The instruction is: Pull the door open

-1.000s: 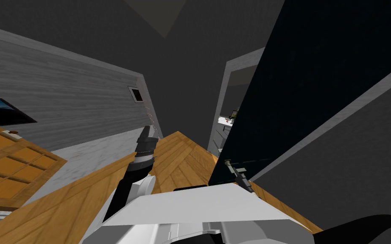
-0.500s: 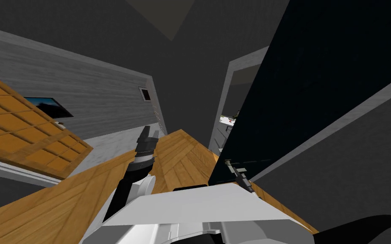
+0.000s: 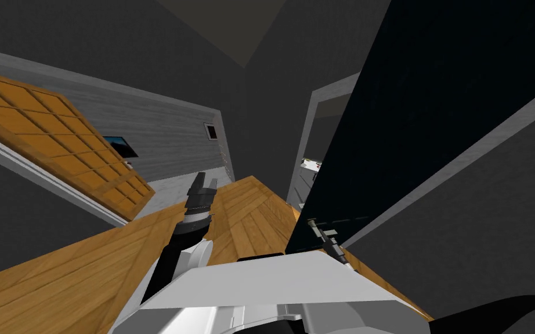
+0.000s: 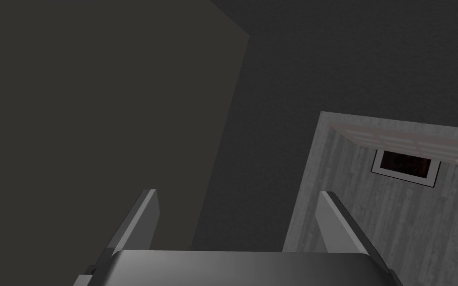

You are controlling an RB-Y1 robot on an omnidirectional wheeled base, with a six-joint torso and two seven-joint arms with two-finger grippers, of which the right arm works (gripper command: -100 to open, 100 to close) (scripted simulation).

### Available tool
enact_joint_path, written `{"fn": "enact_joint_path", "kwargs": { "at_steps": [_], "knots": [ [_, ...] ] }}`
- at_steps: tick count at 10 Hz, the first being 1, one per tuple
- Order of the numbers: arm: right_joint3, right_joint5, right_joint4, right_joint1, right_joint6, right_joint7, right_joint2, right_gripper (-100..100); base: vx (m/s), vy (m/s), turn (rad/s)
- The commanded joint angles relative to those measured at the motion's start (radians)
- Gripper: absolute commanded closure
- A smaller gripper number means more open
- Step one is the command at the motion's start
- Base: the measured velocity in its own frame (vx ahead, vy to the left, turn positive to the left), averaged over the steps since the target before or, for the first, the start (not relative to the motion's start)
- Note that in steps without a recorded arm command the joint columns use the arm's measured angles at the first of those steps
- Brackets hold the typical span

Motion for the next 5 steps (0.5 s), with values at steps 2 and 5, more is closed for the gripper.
{"fn": "enact_joint_path", "kwargs": {
  "at_steps": [2,5],
  "knots": [
    [0.004,-0.001,0.010,-0.005,-0.010,-0.003,-0.002,100,-0.186,-0.068,0.135],
    [0.008,0.000,0.022,-0.014,-0.015,-0.005,0.000,100,-0.154,-0.048,0.086]
  ]
}}
